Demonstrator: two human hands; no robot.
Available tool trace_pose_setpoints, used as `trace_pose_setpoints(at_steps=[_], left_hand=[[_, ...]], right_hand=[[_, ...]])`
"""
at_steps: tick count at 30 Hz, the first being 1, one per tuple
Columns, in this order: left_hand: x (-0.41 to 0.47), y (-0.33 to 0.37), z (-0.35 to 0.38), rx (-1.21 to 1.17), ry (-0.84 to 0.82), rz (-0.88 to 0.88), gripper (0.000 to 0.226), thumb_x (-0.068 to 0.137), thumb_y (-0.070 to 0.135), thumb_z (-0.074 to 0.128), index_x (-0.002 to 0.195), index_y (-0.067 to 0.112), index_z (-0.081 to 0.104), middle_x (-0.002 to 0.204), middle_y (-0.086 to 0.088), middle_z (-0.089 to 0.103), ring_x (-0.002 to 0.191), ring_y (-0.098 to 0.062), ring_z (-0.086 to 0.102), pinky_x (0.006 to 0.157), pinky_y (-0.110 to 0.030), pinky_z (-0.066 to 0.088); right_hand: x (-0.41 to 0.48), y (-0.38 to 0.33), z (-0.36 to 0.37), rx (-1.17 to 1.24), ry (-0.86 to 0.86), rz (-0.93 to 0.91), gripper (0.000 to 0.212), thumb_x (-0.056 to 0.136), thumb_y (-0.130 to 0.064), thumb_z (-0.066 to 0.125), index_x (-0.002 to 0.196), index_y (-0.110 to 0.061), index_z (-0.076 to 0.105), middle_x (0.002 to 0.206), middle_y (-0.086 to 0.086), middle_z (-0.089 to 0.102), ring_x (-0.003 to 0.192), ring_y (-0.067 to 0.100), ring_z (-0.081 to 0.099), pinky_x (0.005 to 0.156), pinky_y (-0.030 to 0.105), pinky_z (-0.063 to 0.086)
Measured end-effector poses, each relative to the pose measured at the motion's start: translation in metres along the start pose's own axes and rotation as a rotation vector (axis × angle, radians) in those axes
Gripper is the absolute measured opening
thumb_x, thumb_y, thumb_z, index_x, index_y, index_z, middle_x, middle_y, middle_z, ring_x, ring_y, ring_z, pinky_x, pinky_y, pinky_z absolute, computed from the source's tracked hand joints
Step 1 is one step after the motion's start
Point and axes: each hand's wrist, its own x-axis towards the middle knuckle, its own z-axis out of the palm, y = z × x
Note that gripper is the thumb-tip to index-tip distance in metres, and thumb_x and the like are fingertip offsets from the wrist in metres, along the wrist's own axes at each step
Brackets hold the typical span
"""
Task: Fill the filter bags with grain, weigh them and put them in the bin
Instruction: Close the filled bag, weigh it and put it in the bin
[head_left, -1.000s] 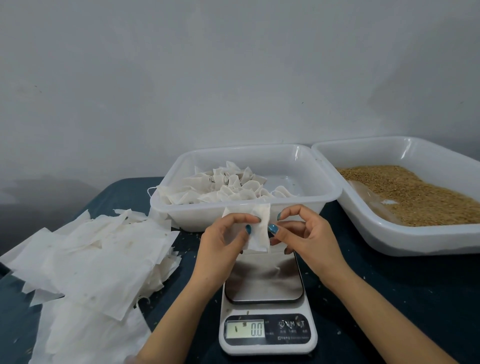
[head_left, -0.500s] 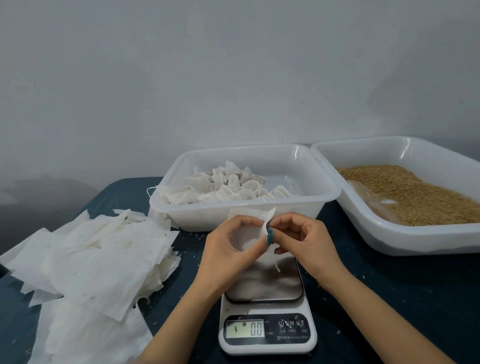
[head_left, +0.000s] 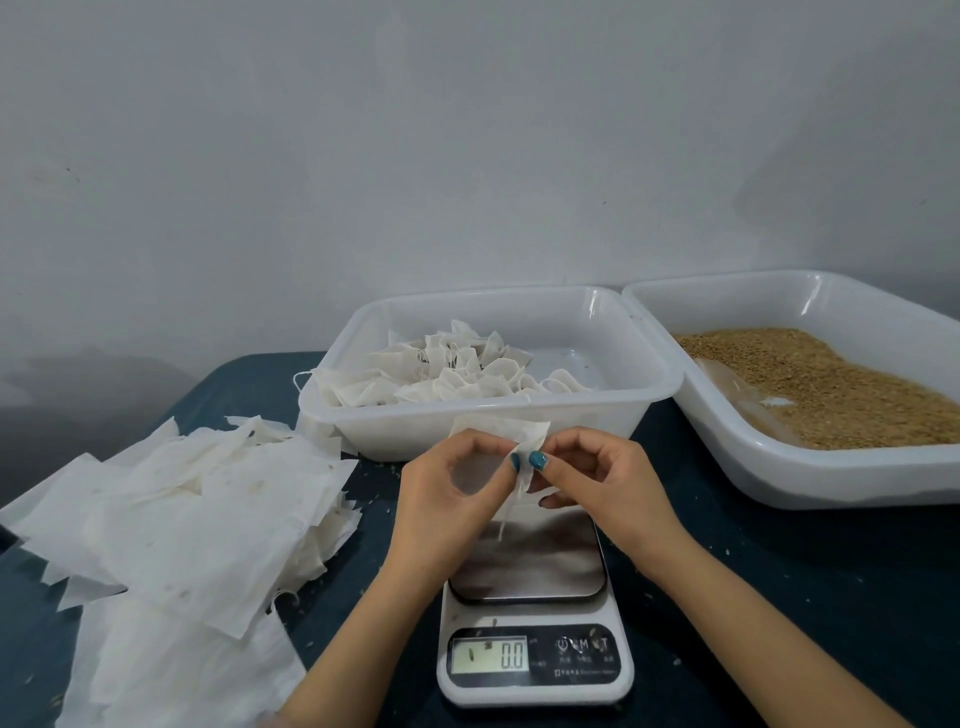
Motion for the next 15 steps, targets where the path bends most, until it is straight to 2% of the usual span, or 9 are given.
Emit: trace_pose_setpoints(at_steps=[3, 4, 7, 9, 12, 15], left_hand=[[0.001, 0.0, -0.001, -0.022, 0.045, -0.061, 0.005, 0.085, 0.032, 0.075, 0.083, 0.03, 0.071, 0.088, 0.01, 0.073, 0.089, -0.01, 0.068, 0.084, -0.036, 0.054], [0.001, 0.0, -0.001, -0.018, 0.067, -0.058, 0.006, 0.083, 0.032, 0.074, 0.08, 0.029, 0.07, 0.092, 0.01, 0.072, 0.094, -0.009, 0.067, 0.086, -0.035, 0.052], [0.001, 0.003, -0.001, 0.077, 0.114, 0.029, 0.015, 0.082, 0.023, 0.078, 0.073, 0.029, 0.068, 0.123, 0.016, 0.06, 0.119, 0.0, 0.055, 0.093, -0.022, 0.041], [-0.001, 0.003, -0.001, 0.226, 0.132, 0.117, 0.014, 0.082, 0.022, 0.078, 0.076, 0.028, 0.067, 0.134, 0.014, 0.05, 0.128, -0.004, 0.047, 0.098, -0.021, 0.037], [-0.001, 0.007, -0.001, 0.339, 0.164, 0.254, 0.008, 0.084, 0.03, 0.069, 0.082, 0.023, 0.065, 0.133, 0.011, 0.052, 0.127, -0.008, 0.047, 0.1, -0.022, 0.037], [-0.001, 0.009, -0.002, 0.387, 0.127, 0.416, 0.012, 0.093, 0.025, 0.053, 0.092, 0.015, 0.059, 0.126, 0.007, 0.06, 0.123, -0.009, 0.052, 0.099, -0.023, 0.039]], right_hand=[[0.001, 0.002, -0.001, -0.003, 0.034, 0.008, 0.002, 0.088, -0.002, 0.068, 0.087, -0.003, 0.066, 0.077, 0.008, 0.075, 0.073, 0.02, 0.074, 0.061, 0.025, 0.058], [0.002, 0.002, -0.001, -0.007, 0.058, 0.015, 0.005, 0.088, -0.002, 0.068, 0.084, -0.003, 0.064, 0.076, 0.009, 0.075, 0.073, 0.021, 0.074, 0.061, 0.025, 0.058], [0.002, 0.004, -0.002, -0.068, 0.14, 0.036, 0.012, 0.087, -0.001, 0.069, 0.079, -0.006, 0.061, 0.072, 0.009, 0.074, 0.07, 0.023, 0.074, 0.059, 0.025, 0.057], [0.0, 0.004, -0.002, -0.155, 0.18, 0.01, 0.015, 0.084, -0.002, 0.071, 0.08, -0.008, 0.058, 0.07, 0.007, 0.073, 0.065, 0.021, 0.073, 0.057, 0.025, 0.056], [-0.003, 0.0, -0.001, -0.237, 0.157, -0.111, 0.021, 0.086, -0.002, 0.069, 0.082, -0.014, 0.052, 0.072, 0.006, 0.069, 0.061, 0.02, 0.072, 0.056, 0.027, 0.057], [-0.008, -0.007, 0.002, -0.303, 0.026, -0.267, 0.021, 0.089, -0.002, 0.064, 0.087, -0.02, 0.054, 0.074, 0.0, 0.065, 0.062, 0.02, 0.07, 0.056, 0.029, 0.057]])
